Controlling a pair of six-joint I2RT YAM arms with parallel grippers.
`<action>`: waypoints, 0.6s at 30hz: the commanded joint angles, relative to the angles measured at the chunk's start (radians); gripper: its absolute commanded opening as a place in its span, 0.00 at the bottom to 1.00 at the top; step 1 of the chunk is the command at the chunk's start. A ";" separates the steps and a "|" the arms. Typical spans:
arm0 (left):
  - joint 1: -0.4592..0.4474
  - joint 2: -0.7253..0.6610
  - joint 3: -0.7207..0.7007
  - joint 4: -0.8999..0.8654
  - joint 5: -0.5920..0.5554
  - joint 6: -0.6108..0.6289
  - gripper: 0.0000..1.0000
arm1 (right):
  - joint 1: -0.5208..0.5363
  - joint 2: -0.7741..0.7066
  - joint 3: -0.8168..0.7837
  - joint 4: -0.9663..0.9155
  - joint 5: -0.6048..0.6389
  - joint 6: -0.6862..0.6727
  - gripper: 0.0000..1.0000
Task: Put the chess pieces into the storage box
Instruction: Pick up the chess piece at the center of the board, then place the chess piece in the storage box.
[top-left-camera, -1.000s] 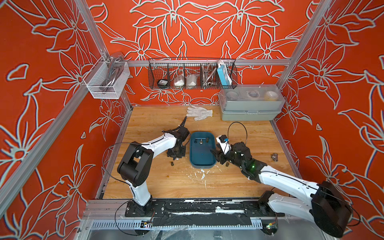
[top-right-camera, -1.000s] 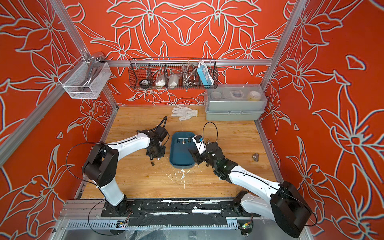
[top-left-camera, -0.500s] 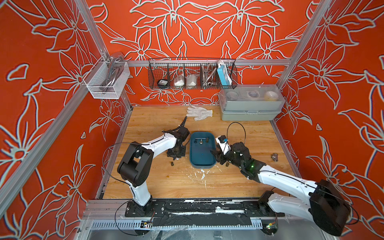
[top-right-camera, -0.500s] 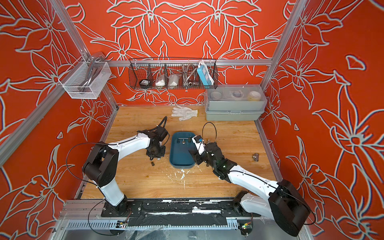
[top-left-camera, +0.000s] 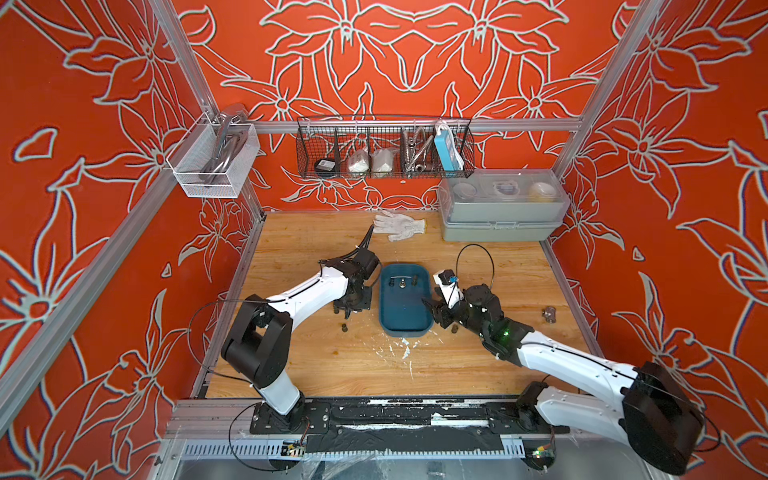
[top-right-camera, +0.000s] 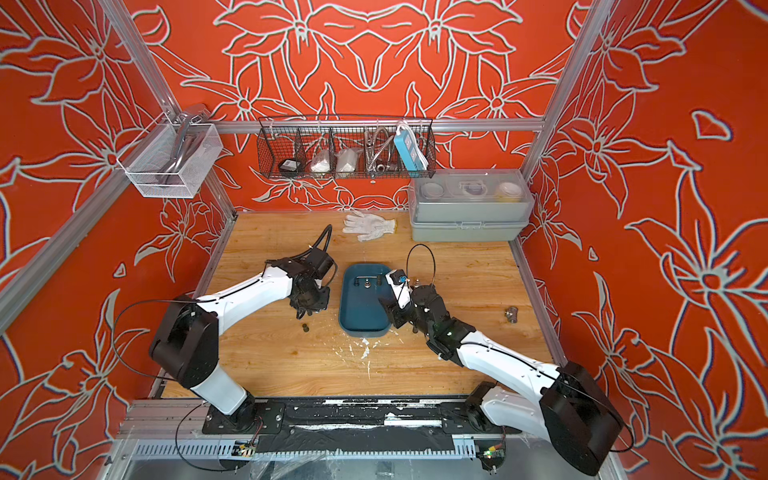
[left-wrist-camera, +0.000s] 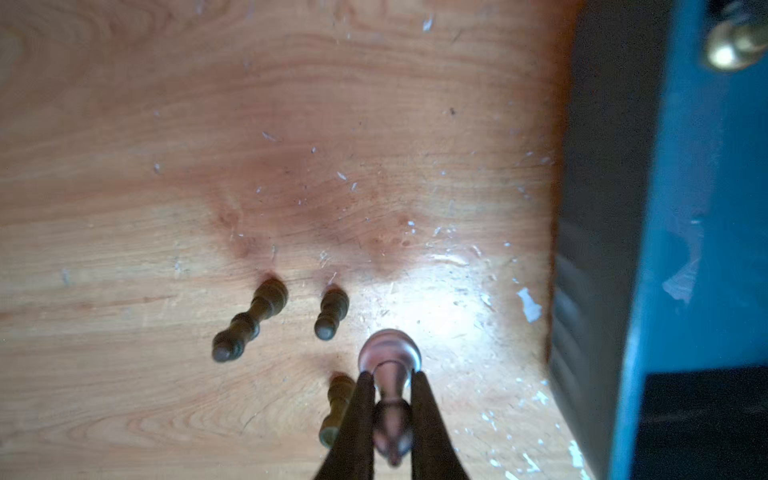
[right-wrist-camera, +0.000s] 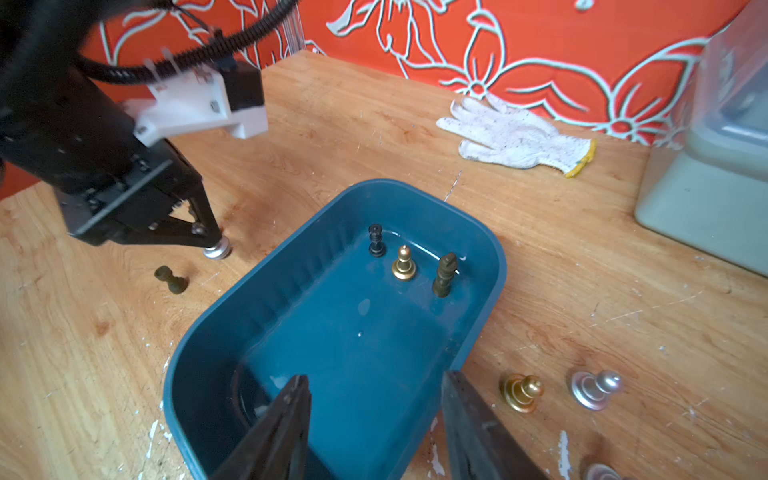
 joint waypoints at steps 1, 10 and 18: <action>-0.042 -0.034 0.105 -0.040 -0.027 0.016 0.13 | 0.006 -0.041 -0.031 0.022 0.080 0.033 0.57; -0.133 0.199 0.391 -0.087 0.008 0.050 0.13 | -0.006 -0.083 -0.064 0.029 0.172 0.058 0.62; -0.133 0.394 0.523 -0.096 0.012 0.074 0.14 | -0.007 -0.087 -0.064 0.026 0.173 0.052 0.62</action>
